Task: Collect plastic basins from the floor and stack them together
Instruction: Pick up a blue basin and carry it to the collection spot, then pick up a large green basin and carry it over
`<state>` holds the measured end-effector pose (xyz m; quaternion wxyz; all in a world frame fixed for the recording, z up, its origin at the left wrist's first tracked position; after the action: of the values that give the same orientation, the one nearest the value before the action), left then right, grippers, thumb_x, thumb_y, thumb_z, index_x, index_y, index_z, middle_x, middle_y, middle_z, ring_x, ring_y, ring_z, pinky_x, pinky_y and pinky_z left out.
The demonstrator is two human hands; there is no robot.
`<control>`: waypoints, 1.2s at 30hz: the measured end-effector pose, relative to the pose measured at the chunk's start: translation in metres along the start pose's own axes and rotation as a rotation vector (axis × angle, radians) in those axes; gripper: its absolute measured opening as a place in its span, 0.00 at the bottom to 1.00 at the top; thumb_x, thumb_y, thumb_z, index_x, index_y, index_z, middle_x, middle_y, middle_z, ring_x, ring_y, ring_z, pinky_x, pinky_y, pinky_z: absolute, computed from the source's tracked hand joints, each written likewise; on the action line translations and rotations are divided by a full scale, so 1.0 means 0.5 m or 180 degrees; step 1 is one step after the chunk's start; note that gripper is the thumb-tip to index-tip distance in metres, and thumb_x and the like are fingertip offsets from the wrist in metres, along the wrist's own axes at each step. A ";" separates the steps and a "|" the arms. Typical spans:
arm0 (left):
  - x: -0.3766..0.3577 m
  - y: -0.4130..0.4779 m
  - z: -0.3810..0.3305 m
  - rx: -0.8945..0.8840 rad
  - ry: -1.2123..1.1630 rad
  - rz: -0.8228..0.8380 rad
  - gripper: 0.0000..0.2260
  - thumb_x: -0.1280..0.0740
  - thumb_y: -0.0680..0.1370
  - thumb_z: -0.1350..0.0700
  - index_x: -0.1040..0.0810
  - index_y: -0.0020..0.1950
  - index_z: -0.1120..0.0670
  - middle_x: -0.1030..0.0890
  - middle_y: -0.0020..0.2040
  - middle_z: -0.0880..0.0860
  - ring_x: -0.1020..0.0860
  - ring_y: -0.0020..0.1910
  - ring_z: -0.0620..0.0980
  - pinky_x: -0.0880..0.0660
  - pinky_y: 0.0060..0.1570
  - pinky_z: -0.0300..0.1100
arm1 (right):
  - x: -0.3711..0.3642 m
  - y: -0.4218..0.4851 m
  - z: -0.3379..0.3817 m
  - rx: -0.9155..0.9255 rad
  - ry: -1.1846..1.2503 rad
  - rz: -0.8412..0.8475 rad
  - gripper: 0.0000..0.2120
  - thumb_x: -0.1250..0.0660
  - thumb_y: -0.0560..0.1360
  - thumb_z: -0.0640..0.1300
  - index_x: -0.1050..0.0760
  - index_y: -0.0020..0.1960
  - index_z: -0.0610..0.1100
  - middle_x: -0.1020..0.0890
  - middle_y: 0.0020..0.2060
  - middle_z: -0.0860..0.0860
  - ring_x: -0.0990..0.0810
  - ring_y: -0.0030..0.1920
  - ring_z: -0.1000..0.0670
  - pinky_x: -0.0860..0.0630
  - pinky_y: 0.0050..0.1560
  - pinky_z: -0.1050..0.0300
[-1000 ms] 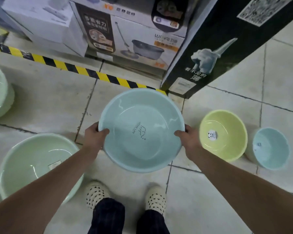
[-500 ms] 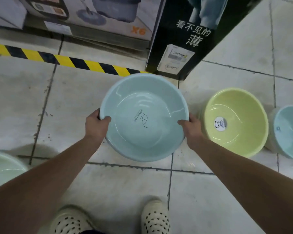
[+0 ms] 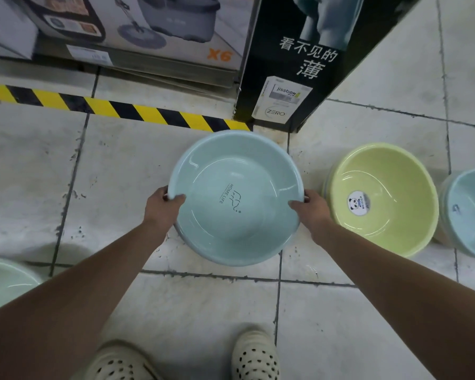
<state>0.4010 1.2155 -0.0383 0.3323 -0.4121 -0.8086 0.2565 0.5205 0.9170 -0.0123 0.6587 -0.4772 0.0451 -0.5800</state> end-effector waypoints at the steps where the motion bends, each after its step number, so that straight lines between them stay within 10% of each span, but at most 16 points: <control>1: 0.013 -0.006 -0.007 0.0098 0.0014 0.0143 0.17 0.31 0.76 0.58 0.25 0.65 0.56 0.19 0.54 0.55 0.21 0.49 0.56 0.24 0.52 0.46 | 0.008 -0.014 0.010 0.0023 -0.0305 -0.0036 0.19 0.33 0.72 0.38 0.25 0.63 0.45 0.18 0.51 0.47 0.20 0.48 0.45 0.25 0.46 0.55; 8: 0.178 -0.141 -0.040 0.0237 0.0036 0.0228 0.16 0.30 0.75 0.58 0.25 0.63 0.51 0.20 0.53 0.56 0.20 0.55 0.61 0.24 0.58 0.56 | 0.019 -0.207 0.151 0.0820 -0.1776 0.0490 0.23 0.31 0.75 0.46 0.28 0.68 0.47 0.21 0.60 0.46 0.21 0.57 0.48 0.27 0.58 0.57; 16: 0.408 -0.394 -0.139 -0.0241 -0.0876 -0.0387 0.18 0.43 0.76 0.78 0.23 0.49 0.58 0.21 0.40 0.54 0.20 0.36 0.48 0.25 0.35 0.32 | -0.081 -0.483 0.423 0.1580 -0.1832 0.1081 0.20 0.31 0.76 0.48 0.26 0.66 0.47 0.21 0.59 0.48 0.24 0.61 0.51 0.28 0.57 0.60; 33: 0.951 -0.815 0.131 0.0692 -0.1503 -0.1840 0.09 0.31 0.77 0.58 0.20 0.57 0.53 0.18 0.50 0.48 0.20 0.51 0.46 0.23 0.54 0.44 | -0.457 -1.022 0.547 0.2394 -0.3168 0.2136 0.21 0.29 0.75 0.49 0.26 0.66 0.45 0.20 0.58 0.46 0.22 0.58 0.49 0.29 0.55 0.57; 36: 0.984 -0.811 0.207 0.0877 -0.1606 -0.1923 0.10 0.31 0.77 0.60 0.21 0.59 0.55 0.19 0.51 0.52 0.21 0.48 0.43 0.25 0.43 0.28 | -0.538 -1.040 0.524 0.2572 -0.3463 0.2206 0.22 0.30 0.75 0.49 0.27 0.67 0.45 0.20 0.59 0.45 0.23 0.60 0.48 0.28 0.58 0.55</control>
<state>-0.0936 1.3985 0.3344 0.2362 -0.0322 -0.9074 0.3462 0.2193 1.3518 0.3506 0.8560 -0.3761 -0.3545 0.0056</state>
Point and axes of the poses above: each hand's wrist, its own y-axis towards the middle knuckle, its own x-axis out of the back of the hand, z = x × y, the point moved 1 cm from there along y, towards the middle knuckle
